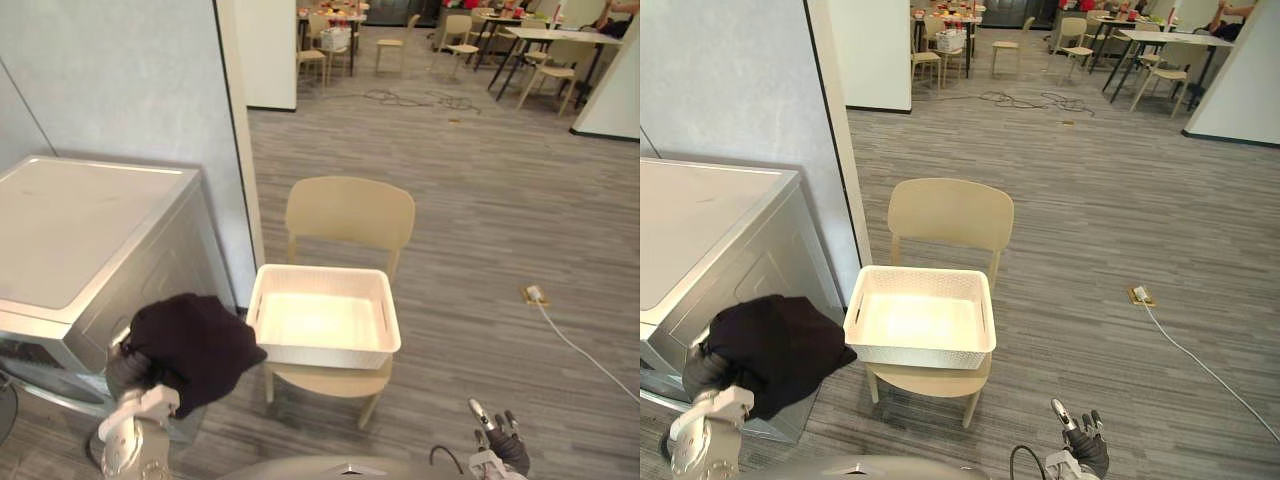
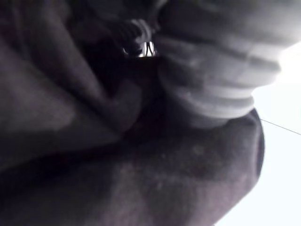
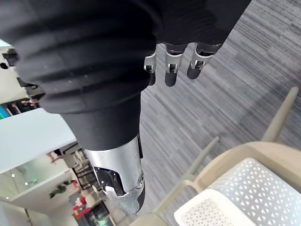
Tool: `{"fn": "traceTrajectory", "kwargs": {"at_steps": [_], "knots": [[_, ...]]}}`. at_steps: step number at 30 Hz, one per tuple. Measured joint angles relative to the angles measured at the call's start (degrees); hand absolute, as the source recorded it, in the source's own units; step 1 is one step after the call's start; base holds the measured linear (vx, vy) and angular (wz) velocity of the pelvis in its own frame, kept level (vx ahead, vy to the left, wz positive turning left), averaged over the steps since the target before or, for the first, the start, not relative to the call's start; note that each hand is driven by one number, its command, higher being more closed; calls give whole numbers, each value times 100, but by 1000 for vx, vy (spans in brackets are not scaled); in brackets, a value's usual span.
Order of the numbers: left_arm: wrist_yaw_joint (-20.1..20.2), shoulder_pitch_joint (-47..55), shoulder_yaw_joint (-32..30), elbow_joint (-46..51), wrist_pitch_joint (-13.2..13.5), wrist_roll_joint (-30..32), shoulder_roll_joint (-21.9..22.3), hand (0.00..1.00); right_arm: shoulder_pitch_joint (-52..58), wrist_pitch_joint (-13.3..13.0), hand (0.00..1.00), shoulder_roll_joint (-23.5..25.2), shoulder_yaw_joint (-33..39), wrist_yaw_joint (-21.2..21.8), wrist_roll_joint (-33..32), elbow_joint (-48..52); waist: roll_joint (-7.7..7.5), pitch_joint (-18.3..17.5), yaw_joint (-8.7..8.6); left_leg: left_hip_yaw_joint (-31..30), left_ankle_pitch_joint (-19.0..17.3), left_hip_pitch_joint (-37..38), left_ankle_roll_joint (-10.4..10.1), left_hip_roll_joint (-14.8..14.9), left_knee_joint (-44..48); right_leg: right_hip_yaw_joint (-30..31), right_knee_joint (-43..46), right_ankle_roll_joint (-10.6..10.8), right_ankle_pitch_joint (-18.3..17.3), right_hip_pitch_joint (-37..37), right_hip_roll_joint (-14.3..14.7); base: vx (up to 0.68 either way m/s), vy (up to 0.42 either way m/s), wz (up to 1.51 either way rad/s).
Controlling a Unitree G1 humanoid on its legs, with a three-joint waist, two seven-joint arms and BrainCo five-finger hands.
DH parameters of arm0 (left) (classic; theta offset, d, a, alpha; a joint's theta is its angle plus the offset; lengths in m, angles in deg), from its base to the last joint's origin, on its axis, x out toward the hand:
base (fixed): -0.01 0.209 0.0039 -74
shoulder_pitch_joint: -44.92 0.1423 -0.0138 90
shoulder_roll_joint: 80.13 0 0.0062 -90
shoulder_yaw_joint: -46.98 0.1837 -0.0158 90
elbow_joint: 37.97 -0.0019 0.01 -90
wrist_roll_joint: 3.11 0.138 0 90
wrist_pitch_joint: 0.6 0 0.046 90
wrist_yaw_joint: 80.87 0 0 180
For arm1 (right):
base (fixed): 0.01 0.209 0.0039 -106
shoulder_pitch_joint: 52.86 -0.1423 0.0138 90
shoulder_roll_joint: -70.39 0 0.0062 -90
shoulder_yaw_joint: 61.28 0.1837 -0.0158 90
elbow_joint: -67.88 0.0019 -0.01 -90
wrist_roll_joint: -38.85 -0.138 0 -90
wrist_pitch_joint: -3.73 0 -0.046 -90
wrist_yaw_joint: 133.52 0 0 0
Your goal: Pick up the laundry basket with both hands and put the clothes into the washing machine.
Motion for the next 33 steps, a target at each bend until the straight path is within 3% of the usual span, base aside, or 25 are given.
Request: {"fn": "traceTrajectory", "kwargs": {"at_steps": [6, 14, 19, 22, 24, 25, 26, 27, 28, 29, 31, 33], "knots": [[19, 128, 61, -966, -91, -137, 70, 100, -71, -13, 0, 9, -74, -30, -257, -1191, -1, 14, 264, -128, -26, 111, -26, 51, 45, -170, 234, 13, -218, 105, -26, 25, -11, 14], [-77, 236, -107, -1564, -152, -525, 136, 100, -180, -45, 0, -12, -329, -128, -299, -1994, -34, 136, 425, -256, -578, -269, -128, 417, 1051, -239, 541, -40, -521, 135, 83, 31, -38, 2], [-77, 237, -83, -1537, -152, -648, 113, 100, -503, -133, 0, -173, -994, -137, -295, -2340, -21, 744, 514, -815, -747, -777, -143, 589, 1696, -685, 1212, -126, -941, 33, 53, -10, -63, 53], [-76, 124, 65, -1414, -151, -741, 37, 100, -874, -179, 0, -290, -1193, -202, -227, -2552, -42, 1063, 592, -1423, -290, -1433, -50, 281, 1639, -1310, 2088, -172, -1367, -464, -406, -33, -73, 110], [-77, -8, 182, -1290, -151, -742, -24, 100, -1172, -192, 0, -404, -1176, -264, -227, -2593, -19, 1190, 617, -1574, 238, -1968, 278, 86, 1632, -1666, 2377, -305, -1514, -703, -604, -77, -66, 143], [-78, -142, 209, -1275, -149, -742, -65, 100, -1397, -226, 0, -443, -1120, -279, -227, -2668, 22, 1274, 620, -1669, 831, -2084, 443, -19, 1220, -1934, 2238, -407, -1514, -698, -690, -123, -21, 107], [-82, -224, 206, -1265, -146, -743, -77, 100, -1485, -253, 0, -437, -1089, -280, -226, -2735, -3, 1313, 639, -1672, 822, -2061, 504, -21, 1096, -2127, 2197, -454, -1471, -660, -753, -99, -25, 100], [-95, -220, 194, -1264, -145, -743, -78, 100, -1595, -294, 0, -384, -1016, -335, -227, -2757, -3, 1377, 710, -1350, 102, -2055, 645, 139, 1955, -2324, 2232, -434, -1434, -528, -827, -51, -44, 78], [-127, -202, 245, -1266, -146, -743, -82, 100, -1523, -330, 0, -377, -1004, -408, -228, -2720, 27, 1393, 693, -1066, -377, -1884, 584, 360, 2611, -2563, 2226, -436, -1431, -234, -899, -28, -48, 78], [-140, -199, 316, -1266, -145, -743, -95, 100, -1474, -329, 0, -383, -1001, -448, -228, -2721, 31, 1389, 648, -948, -506, -1737, 557, 480, 2814, -2698, 2223, -430, -1428, -75, -957, -55, -2, 99], [-160, -259, 652, -1254, -144, -813, -116, 100, -1309, -390, 0, -395, -881, -496, -229, -2717, 71, 1349, 543, -338, -678, -1237, 560, 1238, 3051, -3164, 2199, -295, -1300, 227, -1172, -45, 136, 96], [-183, -289, 768, -1255, -146, -852, -128, 100, -1259, -389, 0, -400, -765, -504, -229, -2720, 141, 1283, 459, -145, -638, -1186, 521, 1598, 2933, -3299, 2217, -232, -1186, 210, -1234, 40, 279, 71]]}}
